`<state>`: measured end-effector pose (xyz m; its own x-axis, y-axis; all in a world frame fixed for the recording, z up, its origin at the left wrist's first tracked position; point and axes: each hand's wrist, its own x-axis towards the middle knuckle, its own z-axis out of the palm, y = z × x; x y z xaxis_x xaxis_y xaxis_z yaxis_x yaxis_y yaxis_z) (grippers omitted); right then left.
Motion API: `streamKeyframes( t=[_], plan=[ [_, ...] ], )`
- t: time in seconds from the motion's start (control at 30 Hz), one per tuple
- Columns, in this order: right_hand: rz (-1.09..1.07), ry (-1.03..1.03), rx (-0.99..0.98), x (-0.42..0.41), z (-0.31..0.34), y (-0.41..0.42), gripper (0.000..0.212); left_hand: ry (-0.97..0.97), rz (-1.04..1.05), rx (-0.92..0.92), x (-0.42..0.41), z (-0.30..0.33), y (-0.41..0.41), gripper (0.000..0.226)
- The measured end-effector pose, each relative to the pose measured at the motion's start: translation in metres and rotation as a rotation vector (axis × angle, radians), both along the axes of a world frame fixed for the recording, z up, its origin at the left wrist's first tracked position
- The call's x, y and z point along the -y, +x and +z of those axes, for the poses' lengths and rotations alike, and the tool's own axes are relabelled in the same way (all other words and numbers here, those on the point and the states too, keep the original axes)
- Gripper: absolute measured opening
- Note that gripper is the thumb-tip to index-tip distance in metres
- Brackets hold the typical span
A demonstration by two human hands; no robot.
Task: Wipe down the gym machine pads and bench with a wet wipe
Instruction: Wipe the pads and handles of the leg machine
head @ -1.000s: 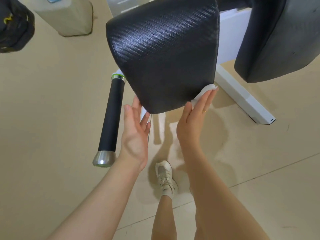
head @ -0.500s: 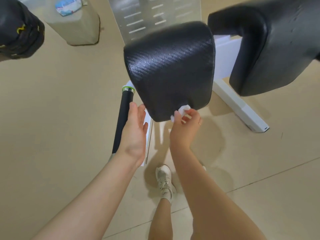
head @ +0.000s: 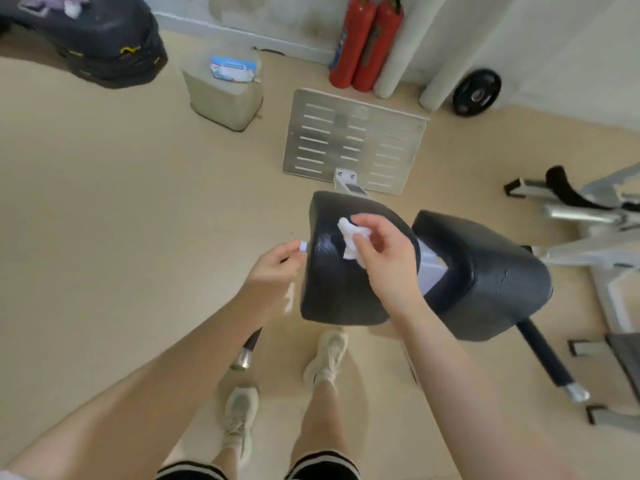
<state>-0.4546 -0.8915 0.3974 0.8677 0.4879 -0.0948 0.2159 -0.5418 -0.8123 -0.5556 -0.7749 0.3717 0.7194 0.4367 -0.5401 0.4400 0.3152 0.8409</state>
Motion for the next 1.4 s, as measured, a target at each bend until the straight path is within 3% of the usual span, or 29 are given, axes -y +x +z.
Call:
streamKeyframes(
  t=[0.17, 0.3, 0.43, 0.57, 0.63, 0.7, 0.83, 0.9, 1.17, 1.4],
  plan=[
    [0.590, -0.147, 0.369, -0.058, -0.019, 0.064, 0.025, 0.177, -0.125, -0.156, -0.012, -0.006, 0.027, 0.041],
    [1.158, -0.466, 0.295, -0.085, -0.042, 0.102, 0.028, 0.126, -0.083, -0.159, -0.009, -0.016, 0.044, 0.018],
    [1.406, -0.530, 0.191, -0.094, -0.055, 0.136, 0.030, 0.100, -0.028, -0.260, -0.007, -0.028, 0.062, 0.032],
    [1.342, -0.615, 0.100, -0.113, -0.082, 0.167, 0.032, -0.108, 0.145, -0.238, -0.008, -0.035, 0.071, 0.051],
    [1.277, -0.645, 0.044, -0.121, -0.096, 0.175, 0.033, -0.161, 0.190, -0.227, -0.010, -0.037, 0.072, 0.045],
    [1.316, -0.633, 0.021, -0.124, -0.099, 0.174, 0.037, -0.159, 0.199, -0.225, -0.009, -0.039, 0.071, 0.025],
    [1.605, -0.424, 0.067, -0.107, -0.077, 0.164, 0.037, -0.162, 0.156, -0.220, -0.013, -0.037, 0.070, 0.025],
    [1.640, -0.379, 0.072, -0.103, -0.073, 0.166, 0.038, -0.156, 0.166, -0.262, -0.017, -0.039, 0.071, 0.025],
    [1.219, -0.653, -0.033, -0.129, -0.150, 0.199, 0.041, 0.027, 0.101, -0.412, -0.037, -0.058, 0.105, 0.023],
    [1.341, -0.369, 0.008, -0.109, -0.117, 0.188, 0.040, 0.046, -0.106, -0.426, -0.066, -0.073, 0.148, 0.018]
  ],
)
